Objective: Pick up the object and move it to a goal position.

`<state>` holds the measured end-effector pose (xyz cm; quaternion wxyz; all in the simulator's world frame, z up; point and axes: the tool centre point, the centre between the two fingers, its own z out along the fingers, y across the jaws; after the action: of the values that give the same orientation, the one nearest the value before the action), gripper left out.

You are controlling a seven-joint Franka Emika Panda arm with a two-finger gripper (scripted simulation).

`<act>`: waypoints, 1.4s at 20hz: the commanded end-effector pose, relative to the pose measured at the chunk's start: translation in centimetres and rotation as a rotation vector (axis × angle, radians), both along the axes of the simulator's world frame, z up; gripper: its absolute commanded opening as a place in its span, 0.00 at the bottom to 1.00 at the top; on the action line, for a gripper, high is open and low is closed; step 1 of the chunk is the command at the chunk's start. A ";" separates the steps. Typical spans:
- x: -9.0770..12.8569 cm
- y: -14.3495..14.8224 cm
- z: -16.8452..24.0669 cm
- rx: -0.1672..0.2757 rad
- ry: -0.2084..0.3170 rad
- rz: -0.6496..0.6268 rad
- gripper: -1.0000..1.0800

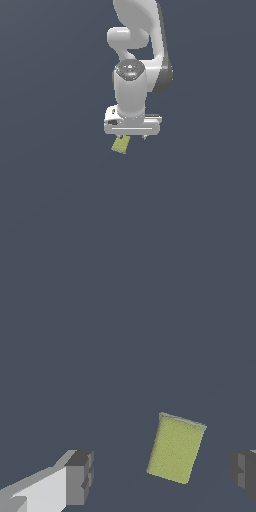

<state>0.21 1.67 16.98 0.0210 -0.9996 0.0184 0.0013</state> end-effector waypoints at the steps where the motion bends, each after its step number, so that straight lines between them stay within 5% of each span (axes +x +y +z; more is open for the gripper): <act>1: 0.0 0.0 0.0 0.000 0.000 0.000 0.96; 17: 1.0 -0.5 1.4 0.026 -0.042 -0.032 0.96; 28: -1.6 -2.4 -3.8 0.001 -0.023 -0.114 0.96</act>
<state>-0.76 -0.32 14.23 0.0246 -0.9974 0.0666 -0.0135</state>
